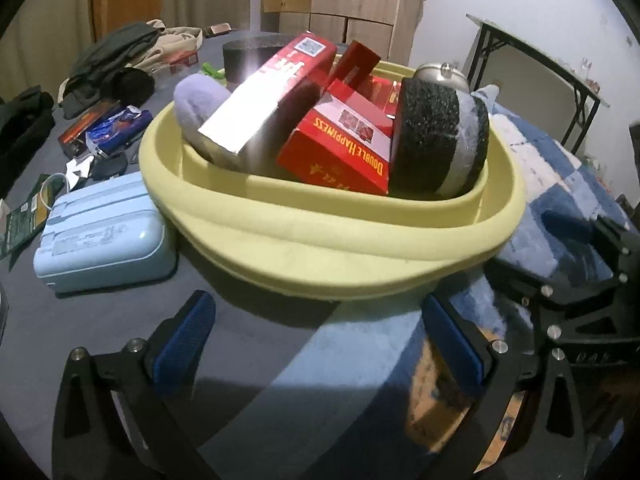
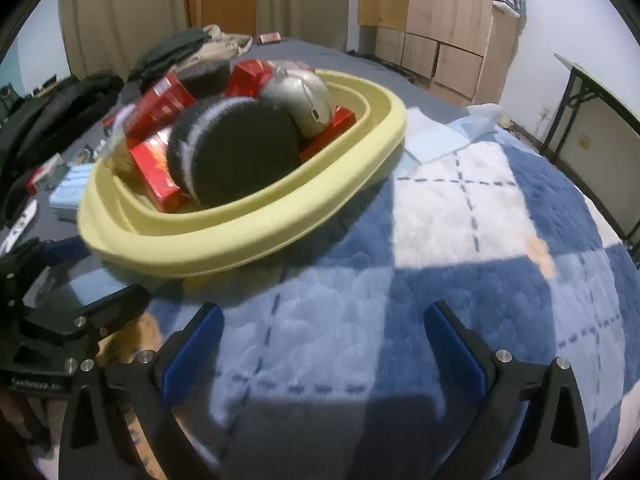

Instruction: Organize rigid objects

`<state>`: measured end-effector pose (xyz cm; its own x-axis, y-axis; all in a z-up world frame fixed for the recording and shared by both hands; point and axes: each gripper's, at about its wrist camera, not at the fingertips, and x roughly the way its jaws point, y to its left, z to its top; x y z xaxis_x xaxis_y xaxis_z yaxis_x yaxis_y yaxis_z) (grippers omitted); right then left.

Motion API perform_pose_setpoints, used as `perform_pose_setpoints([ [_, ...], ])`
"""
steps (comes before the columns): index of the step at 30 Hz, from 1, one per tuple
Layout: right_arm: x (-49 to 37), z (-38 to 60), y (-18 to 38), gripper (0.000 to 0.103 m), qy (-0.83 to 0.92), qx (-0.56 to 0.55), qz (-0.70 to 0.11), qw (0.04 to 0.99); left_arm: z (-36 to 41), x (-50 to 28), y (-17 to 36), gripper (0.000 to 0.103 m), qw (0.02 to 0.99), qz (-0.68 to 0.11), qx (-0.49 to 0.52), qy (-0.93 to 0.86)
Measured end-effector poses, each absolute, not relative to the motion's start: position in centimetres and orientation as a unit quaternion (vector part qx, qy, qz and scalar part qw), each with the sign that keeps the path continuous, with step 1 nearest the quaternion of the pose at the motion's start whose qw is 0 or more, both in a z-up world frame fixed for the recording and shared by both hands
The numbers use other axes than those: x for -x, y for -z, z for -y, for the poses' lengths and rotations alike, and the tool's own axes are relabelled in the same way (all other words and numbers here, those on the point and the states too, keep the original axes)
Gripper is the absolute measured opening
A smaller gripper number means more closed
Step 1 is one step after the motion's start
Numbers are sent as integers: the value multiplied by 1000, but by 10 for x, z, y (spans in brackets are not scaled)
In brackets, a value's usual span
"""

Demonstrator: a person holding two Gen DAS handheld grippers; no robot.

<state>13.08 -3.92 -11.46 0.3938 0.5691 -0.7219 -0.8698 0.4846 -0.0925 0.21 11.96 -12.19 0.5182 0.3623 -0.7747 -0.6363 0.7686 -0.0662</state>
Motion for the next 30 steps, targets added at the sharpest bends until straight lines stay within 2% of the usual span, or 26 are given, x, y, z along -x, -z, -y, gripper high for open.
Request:
perform_pose_setpoints([
  [30,-134,22,119,103,-435,254,-312,805,-121,-8,124,103,851,-402,165,-295],
])
